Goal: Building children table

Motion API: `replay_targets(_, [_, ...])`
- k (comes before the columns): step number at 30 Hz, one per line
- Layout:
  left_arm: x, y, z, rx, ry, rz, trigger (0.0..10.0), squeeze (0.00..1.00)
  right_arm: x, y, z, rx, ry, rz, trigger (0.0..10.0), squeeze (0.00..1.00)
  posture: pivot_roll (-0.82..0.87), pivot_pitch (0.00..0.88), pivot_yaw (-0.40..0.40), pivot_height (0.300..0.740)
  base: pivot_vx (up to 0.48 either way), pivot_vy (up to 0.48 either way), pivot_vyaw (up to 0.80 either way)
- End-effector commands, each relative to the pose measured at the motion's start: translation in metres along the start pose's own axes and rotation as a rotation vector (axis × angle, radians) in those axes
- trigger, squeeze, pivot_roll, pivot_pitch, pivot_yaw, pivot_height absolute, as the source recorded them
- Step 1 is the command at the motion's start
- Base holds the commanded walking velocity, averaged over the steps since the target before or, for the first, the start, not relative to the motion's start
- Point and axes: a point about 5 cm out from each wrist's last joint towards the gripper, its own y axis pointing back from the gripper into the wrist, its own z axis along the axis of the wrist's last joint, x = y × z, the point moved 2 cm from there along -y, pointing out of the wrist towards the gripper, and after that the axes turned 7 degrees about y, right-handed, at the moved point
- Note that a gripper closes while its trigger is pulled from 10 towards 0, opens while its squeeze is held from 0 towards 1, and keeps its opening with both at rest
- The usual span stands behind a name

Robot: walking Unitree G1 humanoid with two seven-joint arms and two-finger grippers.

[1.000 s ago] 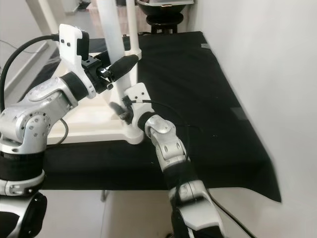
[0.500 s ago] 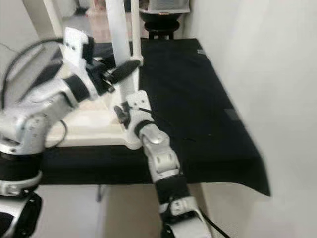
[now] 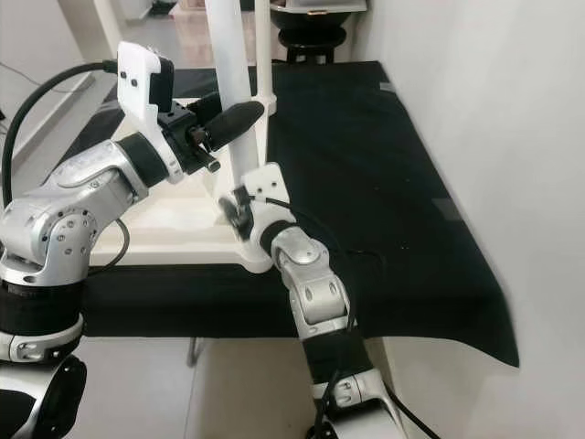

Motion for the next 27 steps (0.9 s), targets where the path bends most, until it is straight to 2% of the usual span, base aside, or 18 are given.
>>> replay_targets(1, [-0.001, 0.000, -0.002, 0.006, 0.012, 0.000, 0.0, 0.00, 0.010, -0.003, 0.017, -0.096, 0.042, 0.211, 10.0, 1.00, -0.02, 0.163, 0.013, 0.740, 0.000, 0.000, 0.00])
replay_targets(2, [-0.002, 0.000, -0.002, 0.006, 0.013, -0.001, 0.0, 0.00, 0.010, -0.003, 0.022, -0.124, 0.069, 0.268, 10.0, 1.00, -0.02, 0.163, 0.013, 0.740, 0.000, 0.000, 0.00])
replay_targets(3, [-0.004, 0.000, -0.002, 0.006, 0.015, -0.006, 0.0, 0.00, 0.007, -0.001, 0.028, -0.158, 0.098, 0.352, 10.0, 0.84, 0.00, 0.171, 0.006, 0.740, 0.000, 0.000, 0.00])
replay_targets(4, [-0.004, 0.000, -0.002, 0.006, 0.015, -0.006, 0.0, 0.00, 0.007, -0.001, 0.028, -0.158, 0.098, 0.352, 10.0, 0.84, 0.00, 0.171, 0.006, 0.740, 0.000, 0.000, 0.00])
replay_targets(5, [-0.006, 0.001, -0.001, 0.007, 0.018, -0.011, 0.0, 0.00, 0.003, -0.001, 0.031, -0.176, 0.125, 0.429, 10.0, 0.00, 0.00, 0.178, 0.002, 0.740, 0.000, 0.000, 0.00])
replay_targets(6, [-0.006, 0.001, -0.001, 0.007, 0.018, -0.011, 0.0, 0.00, 0.003, -0.001, 0.031, -0.176, 0.125, 0.429, 10.0, 0.00, 0.00, 0.178, 0.002, 0.740, 0.000, 0.000, 0.00])
replay_targets(8, [-0.010, 0.002, 0.000, 0.007, 0.022, -0.019, 0.0, 0.00, -0.004, 0.000, 0.035, -0.194, 0.144, 0.513, 10.0, 0.00, 0.02, 0.192, -0.006, 0.740, 0.000, 0.000, 0.00])
replay_targets(14, [-0.014, 0.004, 0.002, 0.007, 0.025, -0.022, 0.0, 0.00, -0.012, -0.004, 0.044, -0.213, 0.146, 0.558, 10.0, 0.00, 0.04, 0.223, -0.015, 0.740, 0.000, 0.000, 0.00])
replay_targets(15, [-0.014, 0.006, 0.004, 0.006, 0.025, -0.019, 0.0, 0.00, -0.015, -0.006, 0.050, -0.229, 0.134, 0.583, 0.0, 0.00, 0.05, 0.241, -0.022, 0.740, 0.000, 0.000, 0.00])
replay_targets(27, [-0.016, 0.009, 0.010, 0.001, 0.023, -0.005, 0.0, 0.00, -0.019, -0.005, 0.058, -0.242, 0.136, 0.693, 0.0, 0.00, 0.06, 0.281, -0.032, 0.740, 0.000, 0.000, 0.00])
